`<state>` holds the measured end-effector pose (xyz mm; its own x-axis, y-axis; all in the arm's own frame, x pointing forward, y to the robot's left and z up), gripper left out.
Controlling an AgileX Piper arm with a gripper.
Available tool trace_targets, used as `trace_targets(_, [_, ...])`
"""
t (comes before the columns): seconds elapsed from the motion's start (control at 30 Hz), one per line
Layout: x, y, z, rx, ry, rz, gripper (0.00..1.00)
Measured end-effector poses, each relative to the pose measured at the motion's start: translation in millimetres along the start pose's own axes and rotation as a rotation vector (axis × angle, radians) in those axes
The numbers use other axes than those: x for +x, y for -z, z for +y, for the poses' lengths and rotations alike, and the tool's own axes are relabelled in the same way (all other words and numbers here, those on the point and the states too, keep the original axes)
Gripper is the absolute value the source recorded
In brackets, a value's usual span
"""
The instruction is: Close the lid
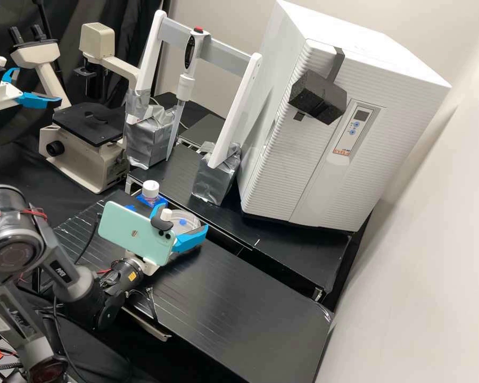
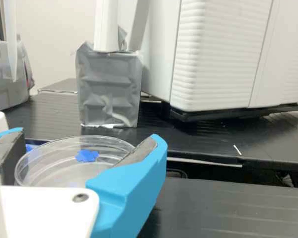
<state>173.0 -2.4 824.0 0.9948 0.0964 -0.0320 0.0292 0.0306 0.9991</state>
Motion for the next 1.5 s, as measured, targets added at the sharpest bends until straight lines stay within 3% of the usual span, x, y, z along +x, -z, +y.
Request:
trace_targets(0.2, [2.7, -7.2, -4.7, 0.012, 0.022, -0.033, 0.0])
trace_targets(0.87, [-6.3, -7.5, 9.1, 0.001, -0.026, -0.017, 0.0])
trace_targets(1.1, [-5.0, -8.4, 6.2, 0.024, -0.007, -0.016, 0.0])
trace_targets(1.27, [-2.3, -14.1, 2.0, 0.058, 0.01, -0.03, 0.0])
trace_targets(1.5, [-1.1, -15.0, 2.4, 0.061, 0.009, -0.03, 0.0])
